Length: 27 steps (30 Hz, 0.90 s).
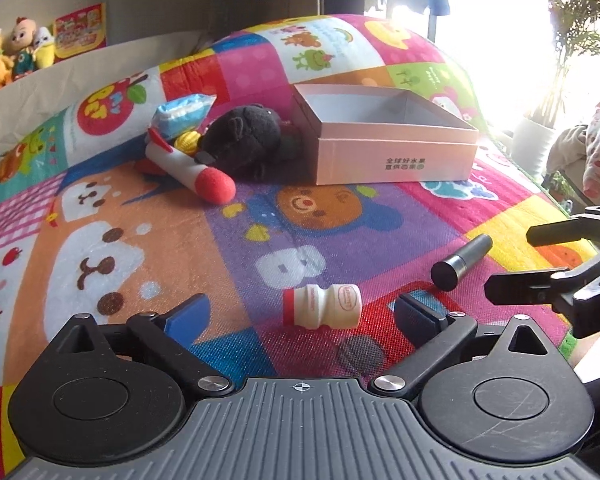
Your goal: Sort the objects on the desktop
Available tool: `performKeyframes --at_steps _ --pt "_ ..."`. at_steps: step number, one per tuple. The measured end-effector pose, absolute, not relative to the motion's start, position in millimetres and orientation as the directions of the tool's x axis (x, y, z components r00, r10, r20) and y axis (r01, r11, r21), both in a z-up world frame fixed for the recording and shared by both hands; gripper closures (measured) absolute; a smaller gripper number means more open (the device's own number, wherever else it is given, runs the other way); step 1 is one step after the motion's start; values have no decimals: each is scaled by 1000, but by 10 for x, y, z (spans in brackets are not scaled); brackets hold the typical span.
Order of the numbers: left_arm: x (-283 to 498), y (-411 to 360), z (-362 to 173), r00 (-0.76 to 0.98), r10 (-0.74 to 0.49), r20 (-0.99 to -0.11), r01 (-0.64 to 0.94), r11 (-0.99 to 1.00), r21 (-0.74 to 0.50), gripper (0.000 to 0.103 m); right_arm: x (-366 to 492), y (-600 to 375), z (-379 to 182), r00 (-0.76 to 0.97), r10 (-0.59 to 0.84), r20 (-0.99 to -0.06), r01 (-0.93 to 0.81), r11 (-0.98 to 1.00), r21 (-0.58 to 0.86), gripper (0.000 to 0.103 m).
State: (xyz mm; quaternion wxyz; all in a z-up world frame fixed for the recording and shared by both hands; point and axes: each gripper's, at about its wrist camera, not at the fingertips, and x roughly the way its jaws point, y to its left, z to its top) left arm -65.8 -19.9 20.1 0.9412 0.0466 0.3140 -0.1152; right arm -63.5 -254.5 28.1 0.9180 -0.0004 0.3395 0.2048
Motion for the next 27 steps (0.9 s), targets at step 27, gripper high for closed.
performKeyframes --at_steps 27 --pt "-643 -311 149 777 -214 -593 300 953 49 38 -703 -2472 326 723 269 -637 -352 936 -4 28"
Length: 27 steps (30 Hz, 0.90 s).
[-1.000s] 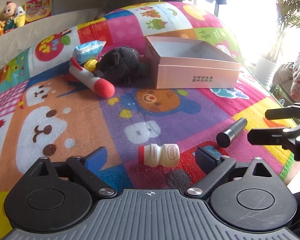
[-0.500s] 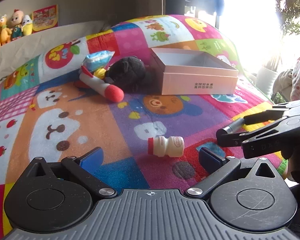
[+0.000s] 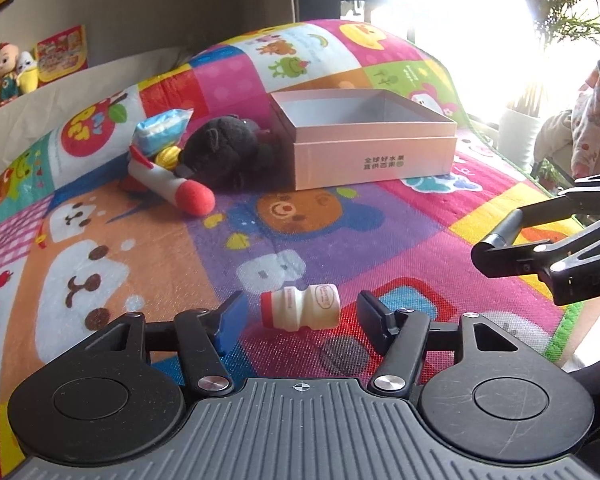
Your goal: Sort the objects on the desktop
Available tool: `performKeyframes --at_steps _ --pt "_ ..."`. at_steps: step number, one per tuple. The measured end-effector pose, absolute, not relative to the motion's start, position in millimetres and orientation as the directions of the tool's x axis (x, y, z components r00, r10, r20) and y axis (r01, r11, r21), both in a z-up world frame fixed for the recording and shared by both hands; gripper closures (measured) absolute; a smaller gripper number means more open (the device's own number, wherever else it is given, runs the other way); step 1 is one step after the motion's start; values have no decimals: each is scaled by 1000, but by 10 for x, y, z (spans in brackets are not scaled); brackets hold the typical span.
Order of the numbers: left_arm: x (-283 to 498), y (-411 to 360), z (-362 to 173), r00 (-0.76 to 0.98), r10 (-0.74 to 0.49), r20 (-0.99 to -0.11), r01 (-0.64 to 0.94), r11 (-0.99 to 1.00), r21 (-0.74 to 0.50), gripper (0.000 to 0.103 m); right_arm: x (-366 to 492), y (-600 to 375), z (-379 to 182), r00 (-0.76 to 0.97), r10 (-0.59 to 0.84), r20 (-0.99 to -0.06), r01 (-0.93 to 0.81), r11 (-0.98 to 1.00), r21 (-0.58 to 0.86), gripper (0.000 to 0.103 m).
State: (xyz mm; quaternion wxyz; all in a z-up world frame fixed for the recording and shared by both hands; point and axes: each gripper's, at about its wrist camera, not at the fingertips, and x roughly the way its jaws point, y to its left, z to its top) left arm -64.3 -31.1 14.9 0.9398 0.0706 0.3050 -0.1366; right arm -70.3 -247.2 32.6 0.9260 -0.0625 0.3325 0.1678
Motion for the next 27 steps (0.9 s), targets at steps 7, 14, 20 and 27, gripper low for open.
performKeyframes --at_steps 7,14,20,27 --pt "-548 -331 116 754 -217 -619 306 951 39 55 -765 -2530 325 721 267 -639 -352 936 -7 28" --pt "-204 -476 441 769 -300 -564 387 921 39 55 -727 -2592 429 743 277 -609 -363 932 -19 29" --pt "556 -779 913 825 -387 -411 456 887 79 45 -56 -2780 1153 864 243 -440 -285 958 -30 28" --pt "895 -388 842 842 -316 -438 326 944 -53 0 1107 -2913 1369 861 190 -472 -158 982 107 16"
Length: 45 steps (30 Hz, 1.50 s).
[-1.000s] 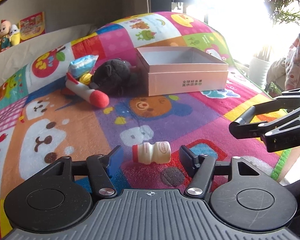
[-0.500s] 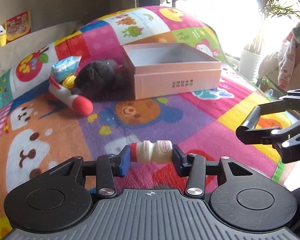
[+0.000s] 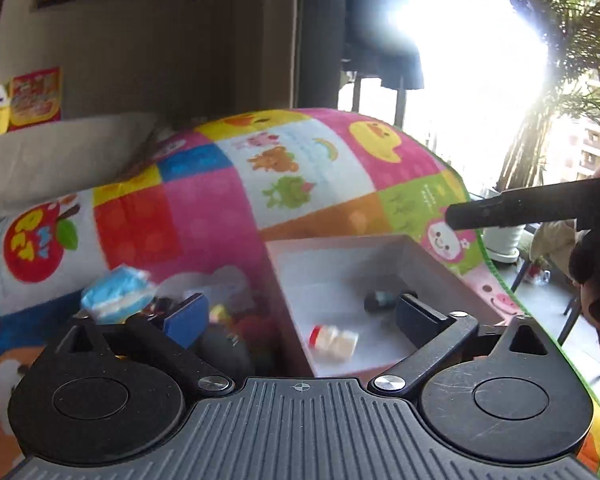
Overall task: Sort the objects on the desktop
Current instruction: 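Drop the yogurt bottle in the pink box with left tool while right tool drops the marker, then grasp the black plush cat with the right tool and lift it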
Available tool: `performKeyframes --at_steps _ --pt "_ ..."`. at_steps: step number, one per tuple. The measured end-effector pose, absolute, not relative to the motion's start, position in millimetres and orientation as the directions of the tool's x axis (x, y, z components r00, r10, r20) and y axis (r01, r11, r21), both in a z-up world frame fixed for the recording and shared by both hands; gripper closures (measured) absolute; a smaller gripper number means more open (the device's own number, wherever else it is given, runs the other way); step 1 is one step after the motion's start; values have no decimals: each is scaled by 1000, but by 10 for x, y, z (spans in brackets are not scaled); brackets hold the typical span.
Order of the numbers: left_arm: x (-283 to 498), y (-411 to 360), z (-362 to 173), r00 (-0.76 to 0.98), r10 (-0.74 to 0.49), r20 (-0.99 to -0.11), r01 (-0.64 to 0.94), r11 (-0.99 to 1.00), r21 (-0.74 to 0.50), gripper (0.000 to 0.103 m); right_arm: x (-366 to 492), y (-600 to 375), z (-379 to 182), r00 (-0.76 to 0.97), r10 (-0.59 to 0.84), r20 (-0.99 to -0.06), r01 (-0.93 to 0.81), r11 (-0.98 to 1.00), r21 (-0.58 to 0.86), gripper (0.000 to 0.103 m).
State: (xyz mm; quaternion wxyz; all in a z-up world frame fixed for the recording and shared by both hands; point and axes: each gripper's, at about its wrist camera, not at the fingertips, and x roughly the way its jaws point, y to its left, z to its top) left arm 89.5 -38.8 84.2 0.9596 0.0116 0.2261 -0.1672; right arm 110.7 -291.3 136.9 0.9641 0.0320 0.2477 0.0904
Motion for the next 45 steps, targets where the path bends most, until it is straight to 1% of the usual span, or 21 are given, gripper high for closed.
performKeyframes --at_steps 5,9,11,13,14,15,18,19,20,21,23,25,26,29,32,34,37,39,41,44,45 --pt "707 102 437 809 -183 -559 195 980 -37 0 1144 -2766 1188 852 170 -495 -169 985 46 13" --pt "535 414 239 787 -49 -615 43 999 -24 0 1146 -2304 1080 822 219 -526 -271 962 -24 11" --pt "438 537 189 798 -32 -602 18 999 -30 0 1145 -1980 1059 805 261 -533 -347 935 -67 11" --pt "368 635 157 814 -28 -581 -1 999 -49 0 1195 -1669 1059 781 302 -546 -413 906 -90 15" --pt "343 681 145 817 -35 -575 -5 998 -67 0 1238 -1509 1062 762 325 -560 -446 891 -89 24" --pt "321 723 133 818 -48 -573 -5 996 -91 0 1294 -1383 1061 737 347 -579 -474 877 -78 28" --pt "306 800 122 822 -93 -562 2 987 -162 0 1452 -990 988 666 395 -633 -548 834 -57 27" --pt "297 811 127 828 -99 -553 3 985 -171 0 1478 -868 932 658 386 -646 -565 821 -85 24" --pt "290 814 126 831 -104 -546 6 984 -178 0 1494 -738 852 667 360 -652 -570 810 -136 17" --pt "290 811 124 833 -109 -543 9 983 -183 0 1503 -629 773 682 331 -652 -570 799 -190 13" --pt "278 804 118 837 -116 -535 15 982 -189 0 1525 -474 616 691 289 -662 -582 766 -274 13" --pt "274 799 113 839 -118 -531 18 982 -190 0 1570 -401 489 676 261 -689 -595 746 -301 21" --pt "278 807 108 839 -123 -530 20 981 -195 0 1586 -387 440 662 254 -705 -605 737 -303 30" --pt "280 849 98 839 -133 -528 16 975 -222 0 1507 -427 475 665 264 -698 -606 738 -298 38" --pt "275 904 89 843 -138 -520 2 967 -254 0 1262 -607 705 671 314 -672 -595 769 -235 39" --pt "276 936 83 842 -140 -522 -10 962 -274 0 1038 -851 924 630 398 -667 -621 774 -125 38" --pt "282 951 84 841 -131 -525 -27 959 -282 0 749 -1303 1106 522 512 -683 -631 770 95 38" --pt "260 901 116 845 -121 -521 -18 967 -255 0 624 -1613 1051 430 572 -699 -590 764 262 38" --pt "233 815 155 840 -149 -522 23 971 -239 0 541 -1915 877 363 604 -709 -512 765 390 38" --pt "205 632 225 824 -213 -525 102 967 -234 0 460 -2275 526 339 588 -735 -384 799 462 35" --pt "200 567 250 823 -218 -525 120 969 -214 0 454 -2362 443 352 570 -743 -346 816 462 26"
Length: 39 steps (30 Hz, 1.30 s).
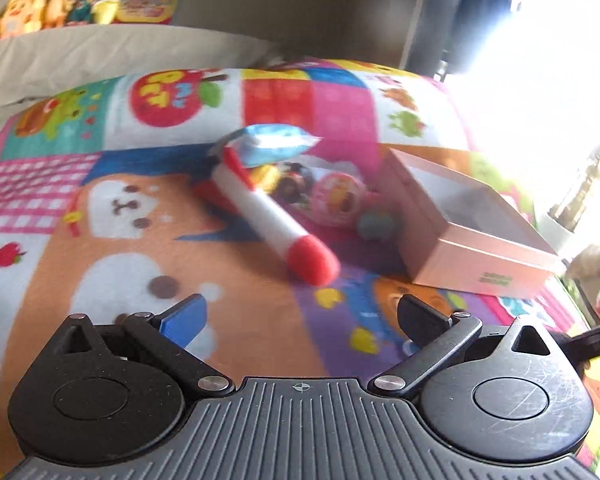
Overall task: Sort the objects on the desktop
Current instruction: 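Grasp the black plush cat with the right tool and lift it, then grasp the white red-capped marker with the left tool while the right tool holds the plush cat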
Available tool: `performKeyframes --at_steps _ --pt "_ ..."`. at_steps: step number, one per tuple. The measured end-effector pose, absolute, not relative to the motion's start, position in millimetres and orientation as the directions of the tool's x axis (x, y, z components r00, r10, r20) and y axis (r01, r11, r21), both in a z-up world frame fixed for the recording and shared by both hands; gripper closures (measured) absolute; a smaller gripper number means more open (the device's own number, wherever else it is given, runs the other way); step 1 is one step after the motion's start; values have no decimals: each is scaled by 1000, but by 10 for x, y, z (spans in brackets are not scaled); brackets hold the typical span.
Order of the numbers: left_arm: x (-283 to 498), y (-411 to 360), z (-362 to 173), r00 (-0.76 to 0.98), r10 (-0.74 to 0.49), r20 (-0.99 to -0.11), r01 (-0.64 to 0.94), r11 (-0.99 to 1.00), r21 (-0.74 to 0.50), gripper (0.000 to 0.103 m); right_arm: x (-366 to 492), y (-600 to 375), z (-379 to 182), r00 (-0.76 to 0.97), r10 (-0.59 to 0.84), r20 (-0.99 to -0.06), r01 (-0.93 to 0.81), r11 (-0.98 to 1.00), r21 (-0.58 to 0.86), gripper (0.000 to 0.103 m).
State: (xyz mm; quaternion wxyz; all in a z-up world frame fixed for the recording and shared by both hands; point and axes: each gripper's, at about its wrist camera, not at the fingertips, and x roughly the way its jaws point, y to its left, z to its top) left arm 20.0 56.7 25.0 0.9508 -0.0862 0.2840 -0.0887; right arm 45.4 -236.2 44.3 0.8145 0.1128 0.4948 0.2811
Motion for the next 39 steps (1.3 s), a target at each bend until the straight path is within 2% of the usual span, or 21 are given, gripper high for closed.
performKeyframes --at_steps 3,7,11,13,16,18,19,20,21,24,26,30,33,36,39 --pt "197 417 296 830 -192 -524 135 980 -145 0 403 -2661 387 426 593 -684 -280 805 523 24" --pt "290 330 314 820 -148 -553 105 989 -108 0 276 -2760 506 585 478 -655 -283 877 388 19" --pt "494 290 337 815 -110 -569 69 993 -93 0 208 -2761 529 648 439 -622 -308 898 314 17" --pt "655 269 339 807 -86 -585 42 995 -89 0 158 -2819 564 679 448 -581 -315 893 320 17" --pt "966 239 289 790 -51 -611 -11 995 -98 0 76 -2937 616 711 483 -510 -319 869 378 10" --pt "1170 199 235 787 0 -618 -51 997 -66 3 20 -2952 620 746 455 -487 -296 881 370 7" --pt "1251 182 209 783 21 -621 -65 997 -48 17 -6 -2958 621 760 436 -483 -285 890 355 7" --pt "1325 173 182 772 31 -635 -71 997 -37 42 -35 -2961 616 772 414 -483 -272 901 337 7" --pt "1368 176 160 758 35 -651 -76 996 -35 49 -60 -2958 606 780 393 -487 -261 912 316 7" --pt "1280 213 160 756 28 -654 -67 997 -35 52 -149 -2945 562 801 331 -500 -239 941 240 6" --pt "1115 225 177 758 22 -652 -39 999 -12 58 -212 -2963 524 808 303 -505 -225 952 209 5" --pt "554 255 230 735 -84 -673 95 995 -20 63 -288 -3012 449 796 300 -525 -220 952 211 4" --pt "98 243 230 713 -142 -687 173 985 -23 63 -373 -3007 476 805 305 -509 -234 952 200 3" --pt "-223 282 198 699 -158 -698 176 983 -46 58 -443 -2941 569 816 328 -476 -272 945 183 3" --pt "-397 322 196 715 -136 -686 151 988 -39 47 -517 -2809 676 807 385 -447 -346 923 169 3"
